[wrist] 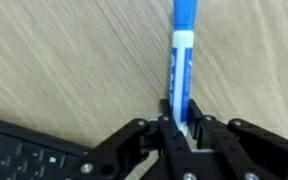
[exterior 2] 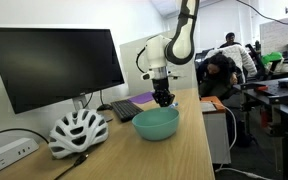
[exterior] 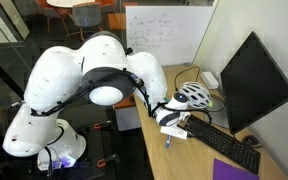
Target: Take the marker out of the bowl and put it on the desk
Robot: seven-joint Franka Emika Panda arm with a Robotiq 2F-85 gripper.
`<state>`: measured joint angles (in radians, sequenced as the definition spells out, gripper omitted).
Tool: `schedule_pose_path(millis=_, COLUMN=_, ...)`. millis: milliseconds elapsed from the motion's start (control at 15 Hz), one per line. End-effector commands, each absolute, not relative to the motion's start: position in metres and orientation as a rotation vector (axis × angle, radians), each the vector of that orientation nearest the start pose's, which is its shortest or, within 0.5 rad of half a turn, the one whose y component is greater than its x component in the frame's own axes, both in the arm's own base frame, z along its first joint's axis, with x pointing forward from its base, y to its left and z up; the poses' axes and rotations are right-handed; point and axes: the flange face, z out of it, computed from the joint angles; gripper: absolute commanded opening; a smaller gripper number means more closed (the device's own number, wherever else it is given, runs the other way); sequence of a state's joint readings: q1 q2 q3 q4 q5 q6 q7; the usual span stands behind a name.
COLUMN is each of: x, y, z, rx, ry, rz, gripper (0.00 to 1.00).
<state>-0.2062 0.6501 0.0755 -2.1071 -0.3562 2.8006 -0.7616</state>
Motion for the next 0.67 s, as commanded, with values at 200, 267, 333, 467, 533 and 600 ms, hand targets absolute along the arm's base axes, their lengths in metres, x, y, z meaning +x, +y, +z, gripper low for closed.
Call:
schedule_pose_path(millis=200, x=0.557, y=-0.072, z=0.108, rx=-2.796, ry=-1.595, rz=-0.015, gripper=0.46)
schedule_pose_path(millis=267, x=0.555, y=-0.074, z=0.11, rx=-2.795, ry=-1.587, rz=-0.01, gripper=0.47)
schedule_pose_path(millis=333, x=0.553, y=-0.072, z=0.115, rx=-2.794, ry=-1.565, rz=-0.019, gripper=0.53)
schedule_pose_path(millis=467, x=0.546, y=-0.067, z=0.131, rx=-2.833, ry=-1.497, rz=-0.05, gripper=0.69)
schedule_pose_path(millis=533, x=0.543, y=-0.064, z=0.143, rx=-2.859, ry=-1.488, rz=-0.066, gripper=0.76)
schedule_pose_path(millis=600, x=0.536, y=-0.061, z=0.158, rx=-2.881, ry=-1.444, rz=-0.072, gripper=0.84)
